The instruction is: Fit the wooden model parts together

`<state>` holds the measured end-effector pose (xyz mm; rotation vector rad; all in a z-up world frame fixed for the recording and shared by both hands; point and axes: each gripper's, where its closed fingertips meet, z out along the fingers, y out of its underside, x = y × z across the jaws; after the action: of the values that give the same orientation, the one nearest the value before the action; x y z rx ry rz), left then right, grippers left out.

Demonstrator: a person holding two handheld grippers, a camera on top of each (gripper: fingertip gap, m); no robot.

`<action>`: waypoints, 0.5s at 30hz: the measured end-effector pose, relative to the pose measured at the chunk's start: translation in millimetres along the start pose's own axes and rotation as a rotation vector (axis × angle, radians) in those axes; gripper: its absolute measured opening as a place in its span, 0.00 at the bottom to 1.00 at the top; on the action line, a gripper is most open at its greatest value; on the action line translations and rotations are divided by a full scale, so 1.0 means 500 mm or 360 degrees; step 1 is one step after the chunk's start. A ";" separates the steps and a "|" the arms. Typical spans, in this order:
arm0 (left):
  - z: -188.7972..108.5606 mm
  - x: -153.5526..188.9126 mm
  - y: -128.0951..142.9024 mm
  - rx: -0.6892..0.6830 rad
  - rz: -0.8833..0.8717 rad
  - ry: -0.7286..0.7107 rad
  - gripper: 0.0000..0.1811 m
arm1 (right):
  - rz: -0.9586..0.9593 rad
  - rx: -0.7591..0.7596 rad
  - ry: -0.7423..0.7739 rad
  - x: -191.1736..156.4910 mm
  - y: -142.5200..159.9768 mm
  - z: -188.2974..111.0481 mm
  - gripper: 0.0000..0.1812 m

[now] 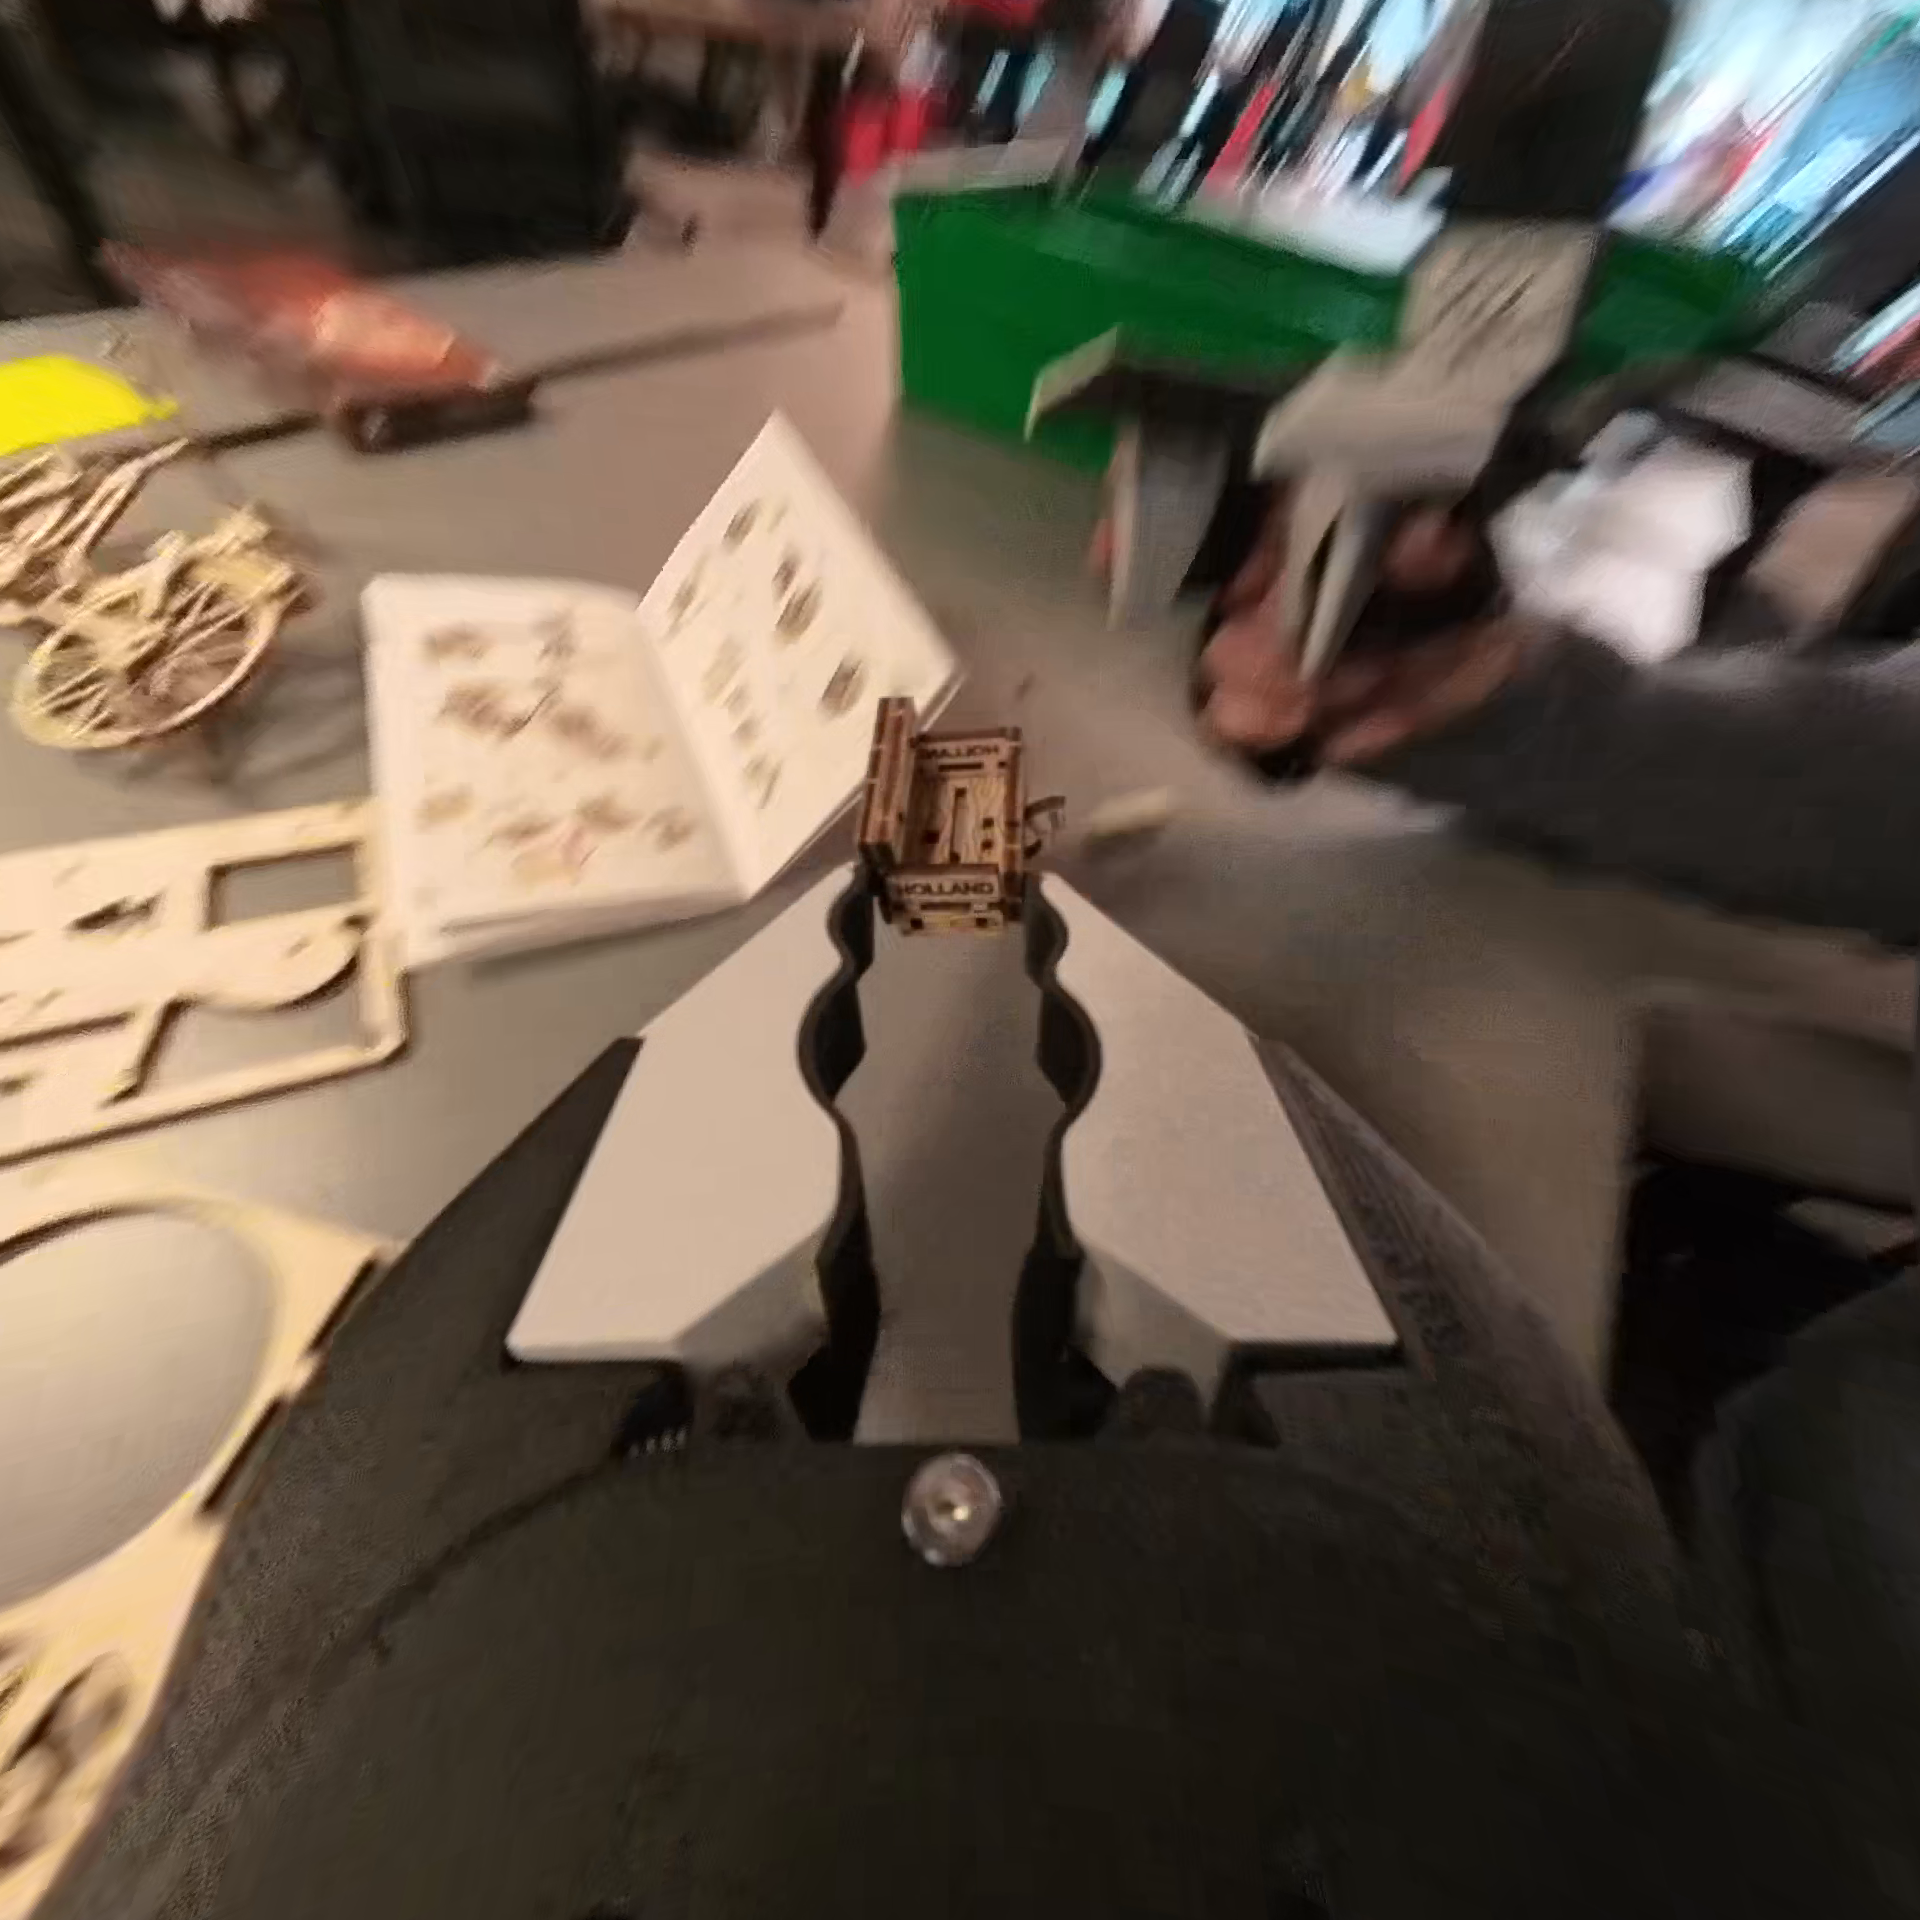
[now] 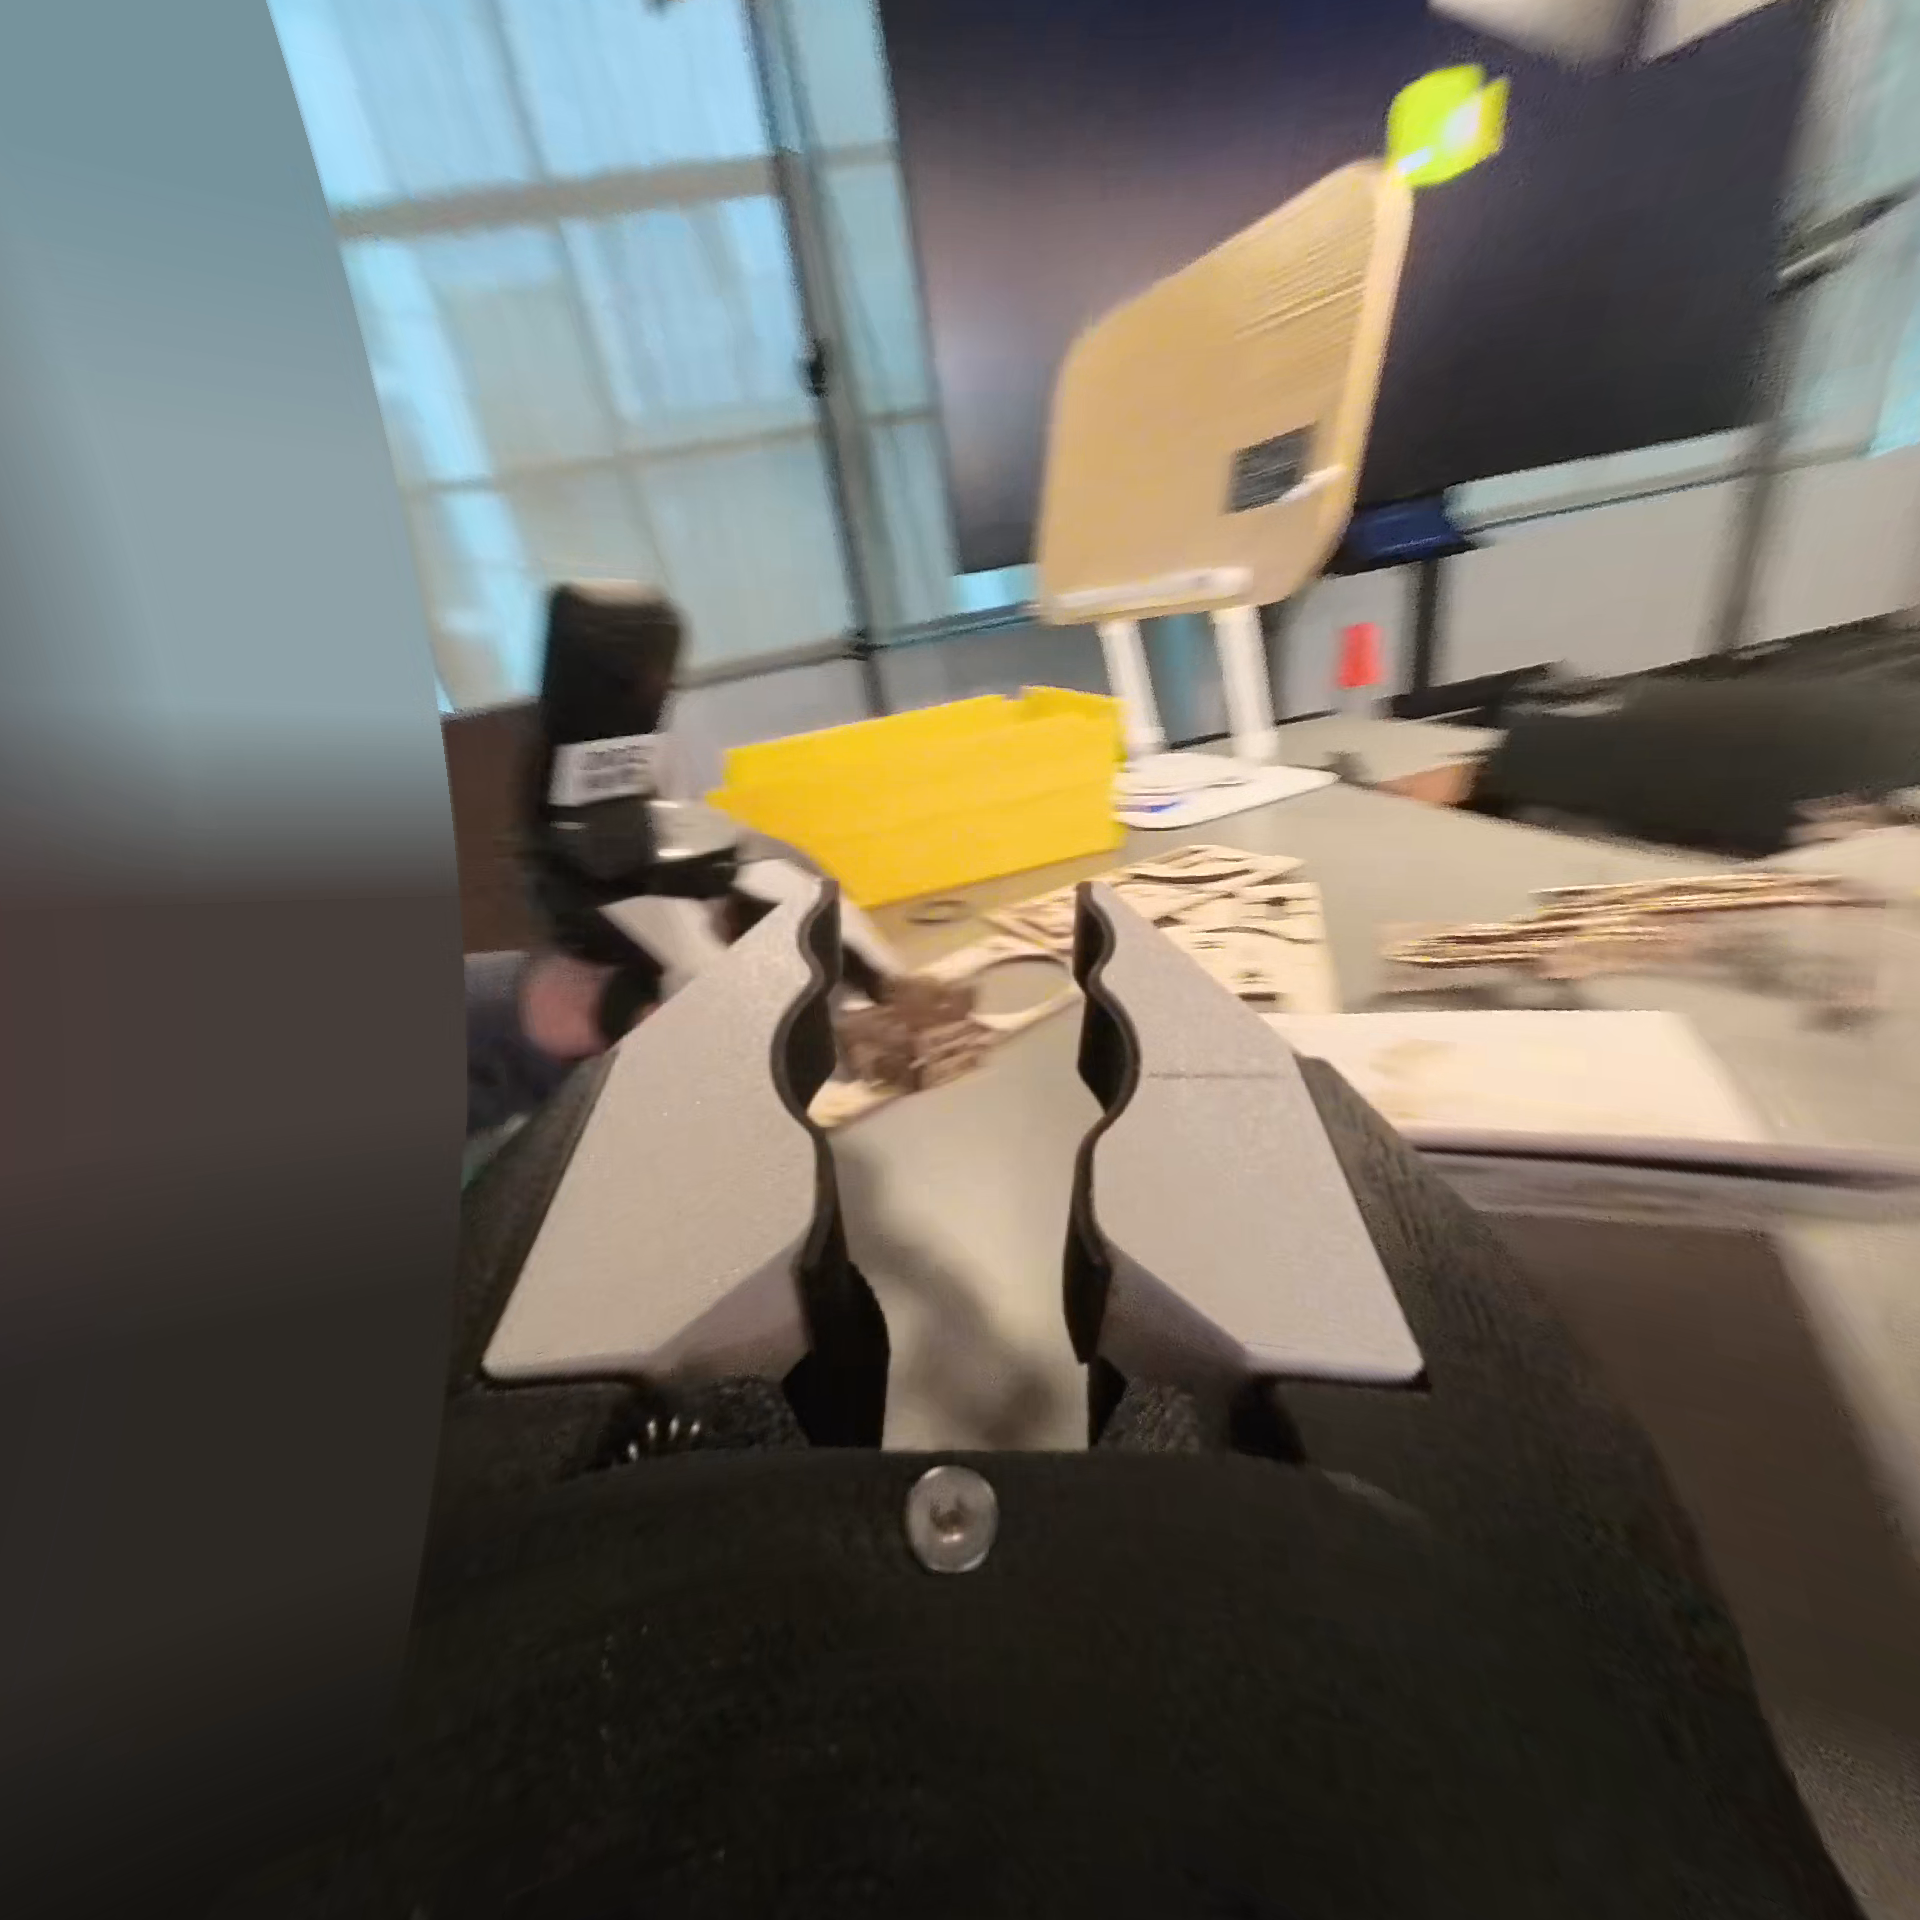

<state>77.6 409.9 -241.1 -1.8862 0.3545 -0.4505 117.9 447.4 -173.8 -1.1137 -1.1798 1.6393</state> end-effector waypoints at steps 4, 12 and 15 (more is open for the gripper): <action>0.007 -0.048 0.081 -0.0428 0.0151 -0.0252 0.15 | -0.0384 -0.0116 0.0441 0.098 -0.004 -0.054 0.25; 0.020 -0.053 0.131 -0.0674 0.0158 -0.0266 0.17 | -0.0683 -0.0399 0.0561 0.117 0.055 -0.059 0.29; 0.009 -0.049 0.129 -0.0690 0.0111 -0.0281 0.34 | -0.0813 -0.0511 0.0595 0.115 0.073 -0.051 0.34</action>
<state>56.3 402.3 -306.5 -2.3066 0.4228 -0.1633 121.6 499.5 -224.4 -1.1310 -1.3602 0.8336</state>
